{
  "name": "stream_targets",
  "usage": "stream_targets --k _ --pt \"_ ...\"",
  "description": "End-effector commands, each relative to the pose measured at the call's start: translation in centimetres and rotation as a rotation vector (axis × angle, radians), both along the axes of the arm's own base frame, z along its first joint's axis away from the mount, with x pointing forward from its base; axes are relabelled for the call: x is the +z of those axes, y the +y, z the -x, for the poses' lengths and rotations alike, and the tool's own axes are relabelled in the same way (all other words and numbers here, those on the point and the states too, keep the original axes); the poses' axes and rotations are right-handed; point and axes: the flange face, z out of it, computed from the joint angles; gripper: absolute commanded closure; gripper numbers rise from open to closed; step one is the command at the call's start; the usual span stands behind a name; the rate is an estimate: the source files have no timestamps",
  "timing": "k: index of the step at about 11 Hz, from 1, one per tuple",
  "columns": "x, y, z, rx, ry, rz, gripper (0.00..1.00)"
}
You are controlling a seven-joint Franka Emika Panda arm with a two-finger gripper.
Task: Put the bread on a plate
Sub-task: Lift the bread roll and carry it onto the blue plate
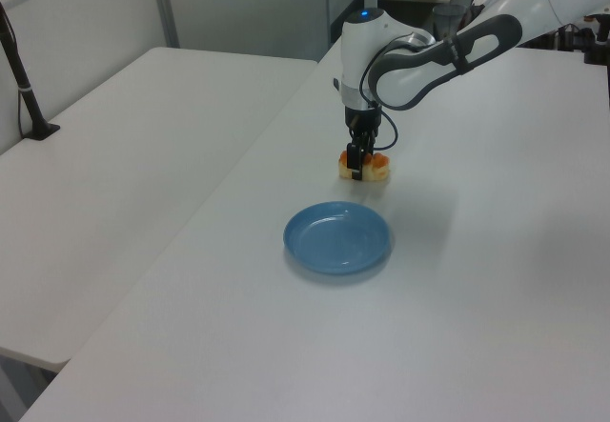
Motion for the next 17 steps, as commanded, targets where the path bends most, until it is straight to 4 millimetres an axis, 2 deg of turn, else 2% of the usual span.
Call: stream_targets --k 1,2,3,4,5,7,9,11,13,14,17 --pt "0.1 0.6 0.0 -0.06 -0.012 -0.018 0.46" --pt "0.2 0.8 0.0 -0.09 -0.016 -0.021 0.53" --pt "0.9 1.2 0.0 -0.108 -0.021 -0.025 0.54" --pt "2.9 1.5 0.1 -0.106 -0.041 -0.029 0.54" --pt "4.5 2.7 0.6 -0.103 -0.027 -0.041 0.53" --pt "5.3 8.0 1.6 -0.09 0.018 -0.047 0.53" --pt "5.0 14.2 2.5 -0.082 0.007 -0.045 0.53" --pt "5.8 17.5 2.5 -0.097 -0.022 -0.058 0.53" --pt "5.3 20.6 2.7 -0.09 -0.057 -0.072 0.51" --pt "4.0 21.8 2.5 -0.097 -0.073 -0.08 0.51" --pt "1.7 23.5 2.6 -0.086 -0.084 -0.086 0.47"
